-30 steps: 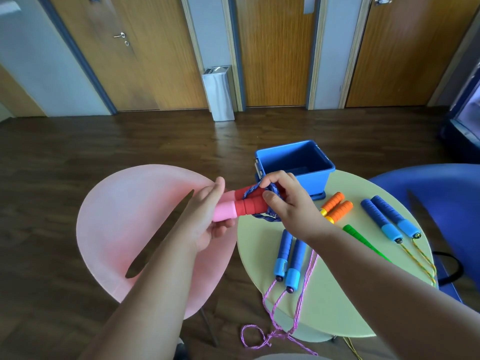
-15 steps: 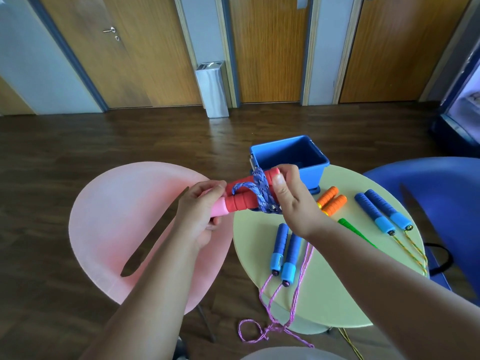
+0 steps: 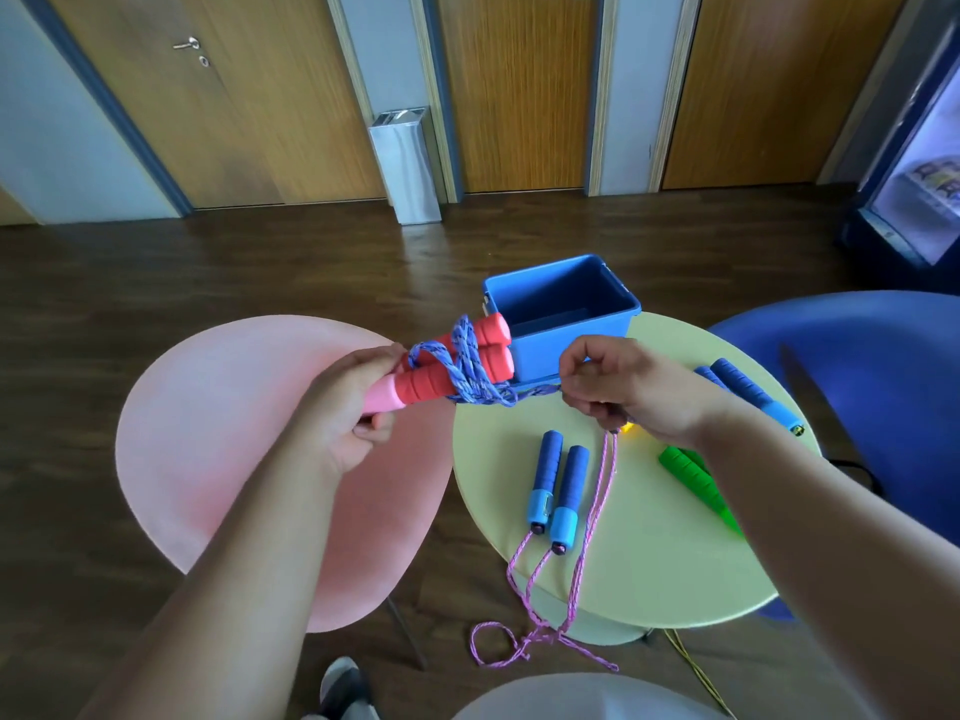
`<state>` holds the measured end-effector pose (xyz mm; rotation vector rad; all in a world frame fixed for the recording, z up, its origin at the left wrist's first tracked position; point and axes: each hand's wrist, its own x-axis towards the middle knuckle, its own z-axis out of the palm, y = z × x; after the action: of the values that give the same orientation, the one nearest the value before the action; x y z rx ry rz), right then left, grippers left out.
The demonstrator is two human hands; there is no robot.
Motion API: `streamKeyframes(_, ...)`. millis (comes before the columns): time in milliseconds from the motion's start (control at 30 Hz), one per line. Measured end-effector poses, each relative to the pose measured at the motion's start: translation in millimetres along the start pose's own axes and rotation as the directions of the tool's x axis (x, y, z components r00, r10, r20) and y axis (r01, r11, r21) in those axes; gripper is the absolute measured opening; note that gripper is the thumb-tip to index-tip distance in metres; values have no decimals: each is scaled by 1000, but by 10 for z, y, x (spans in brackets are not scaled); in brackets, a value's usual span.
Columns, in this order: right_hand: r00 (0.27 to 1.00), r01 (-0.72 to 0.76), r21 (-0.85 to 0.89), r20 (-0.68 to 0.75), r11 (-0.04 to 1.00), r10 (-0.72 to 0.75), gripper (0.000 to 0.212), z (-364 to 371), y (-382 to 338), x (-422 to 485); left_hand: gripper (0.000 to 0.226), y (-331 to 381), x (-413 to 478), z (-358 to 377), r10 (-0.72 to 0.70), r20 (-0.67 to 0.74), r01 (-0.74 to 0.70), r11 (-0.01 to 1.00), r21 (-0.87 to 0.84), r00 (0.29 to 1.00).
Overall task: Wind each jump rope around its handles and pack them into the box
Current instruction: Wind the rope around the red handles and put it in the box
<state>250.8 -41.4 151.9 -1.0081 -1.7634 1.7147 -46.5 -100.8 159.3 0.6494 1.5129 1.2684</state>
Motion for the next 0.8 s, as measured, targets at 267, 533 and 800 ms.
streamKeyframes(267,978,42,-222,-190,974,-85,13,-140,175,32,5,-74,-30,22,28,29,-30,997,74,999)
streamKeyframes(533,939,25,-275,-322,961,-117,12,-371,285,-132,10,-180,-82,37,165,-123,-141,973,183,979)
streamKeyframes(800,934,18,-445,-312,895,-174,23,-168,148,-175,13,-334,-106,25,294,-122,-211,866,453,948)
